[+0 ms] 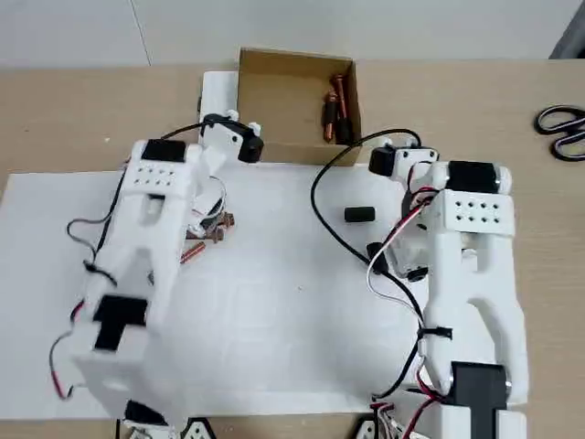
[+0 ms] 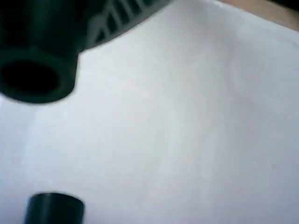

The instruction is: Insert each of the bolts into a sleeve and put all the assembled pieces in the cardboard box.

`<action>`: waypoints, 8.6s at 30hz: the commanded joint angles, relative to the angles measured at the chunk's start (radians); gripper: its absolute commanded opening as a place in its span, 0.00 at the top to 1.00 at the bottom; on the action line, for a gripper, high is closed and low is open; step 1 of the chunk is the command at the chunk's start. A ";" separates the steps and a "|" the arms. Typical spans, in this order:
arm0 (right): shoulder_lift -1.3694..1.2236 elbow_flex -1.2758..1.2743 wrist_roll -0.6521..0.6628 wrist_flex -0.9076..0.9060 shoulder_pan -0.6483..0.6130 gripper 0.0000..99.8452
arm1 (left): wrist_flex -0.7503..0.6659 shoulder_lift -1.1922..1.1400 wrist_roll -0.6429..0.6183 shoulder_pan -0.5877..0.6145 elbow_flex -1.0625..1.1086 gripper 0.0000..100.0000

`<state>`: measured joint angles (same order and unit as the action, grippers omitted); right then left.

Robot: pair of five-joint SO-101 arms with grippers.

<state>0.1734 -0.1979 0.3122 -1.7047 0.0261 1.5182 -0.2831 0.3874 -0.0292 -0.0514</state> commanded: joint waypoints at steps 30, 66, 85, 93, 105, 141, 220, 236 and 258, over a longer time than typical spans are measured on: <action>0.047 -0.043 0.028 0.012 0.019 0.99 | 0.233 -0.281 0.423 0.008 -0.444 0.90; 0.189 -0.097 0.021 0.001 0.018 0.99 | 0.106 -0.496 0.448 -0.054 -0.452 0.91; 0.189 -0.095 0.020 0.005 0.018 0.99 | 0.235 -0.505 0.439 -0.044 -0.733 0.99; 0.189 -0.092 0.020 0.008 0.018 0.99 | 0.235 -0.397 0.368 -0.054 -0.832 0.99; 0.191 -0.091 0.020 0.002 0.018 0.99 | 0.235 -0.117 0.083 -0.094 -0.763 0.99; 0.664 -0.021 -0.103 -0.010 -0.136 1.00 | 0.232 0.692 -0.569 -0.242 -0.295 0.99; 1.638 -1.238 -0.198 0.745 -0.762 1.00 | -0.778 2.099 -1.033 -0.405 1.429 0.99; 1.638 -1.221 -0.198 0.746 -0.763 1.00 | -0.776 2.099 -0.996 -0.485 1.477 0.99; 1.638 -1.204 -0.198 0.746 -0.811 1.00 | -0.784 2.099 -0.985 -0.473 1.489 0.99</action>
<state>1.7983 -1.4469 0.1066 -0.9897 -0.7795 0.6912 1.8052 -0.6084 -0.5017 1.4922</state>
